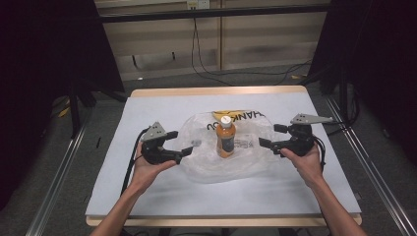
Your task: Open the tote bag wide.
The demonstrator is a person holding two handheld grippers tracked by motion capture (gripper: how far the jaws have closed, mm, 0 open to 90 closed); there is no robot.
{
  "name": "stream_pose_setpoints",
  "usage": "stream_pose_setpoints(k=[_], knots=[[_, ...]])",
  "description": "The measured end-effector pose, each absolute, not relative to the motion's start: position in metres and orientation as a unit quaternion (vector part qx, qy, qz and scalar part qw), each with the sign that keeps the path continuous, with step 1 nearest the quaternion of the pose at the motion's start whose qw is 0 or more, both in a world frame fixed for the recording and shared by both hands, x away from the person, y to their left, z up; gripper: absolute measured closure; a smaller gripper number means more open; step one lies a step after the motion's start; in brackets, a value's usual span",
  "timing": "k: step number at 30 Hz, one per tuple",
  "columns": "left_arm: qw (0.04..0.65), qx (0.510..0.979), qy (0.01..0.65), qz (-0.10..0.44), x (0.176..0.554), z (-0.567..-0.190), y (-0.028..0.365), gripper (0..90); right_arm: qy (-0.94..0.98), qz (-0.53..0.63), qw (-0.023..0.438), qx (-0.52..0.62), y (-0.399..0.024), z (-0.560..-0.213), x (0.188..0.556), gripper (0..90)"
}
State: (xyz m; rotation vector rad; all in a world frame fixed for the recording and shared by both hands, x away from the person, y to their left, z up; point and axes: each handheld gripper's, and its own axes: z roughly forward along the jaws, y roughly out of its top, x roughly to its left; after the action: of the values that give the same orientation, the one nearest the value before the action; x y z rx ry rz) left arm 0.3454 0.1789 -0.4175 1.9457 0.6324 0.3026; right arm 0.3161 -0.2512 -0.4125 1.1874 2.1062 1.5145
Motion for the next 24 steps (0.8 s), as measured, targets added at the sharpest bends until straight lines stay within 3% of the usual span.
stream_pose_setpoints(k=[7,19,24], knots=[[0.506,0.805,0.282,0.128,0.333,-0.415,0.191,5.7,0.723,0.516,0.186,0.421,-0.254,-0.409,0.292,4.7],[0.505,0.79,0.314,0.152,0.304,-0.432,0.221,3.3,0.7,0.512,0.248,0.433,-0.273,-0.419,0.248,6.3],[0.493,0.794,0.319,0.159,0.287,-0.44,0.228,3.2,0.699,0.511,0.246,0.436,-0.276,-0.425,0.232,9.2]])
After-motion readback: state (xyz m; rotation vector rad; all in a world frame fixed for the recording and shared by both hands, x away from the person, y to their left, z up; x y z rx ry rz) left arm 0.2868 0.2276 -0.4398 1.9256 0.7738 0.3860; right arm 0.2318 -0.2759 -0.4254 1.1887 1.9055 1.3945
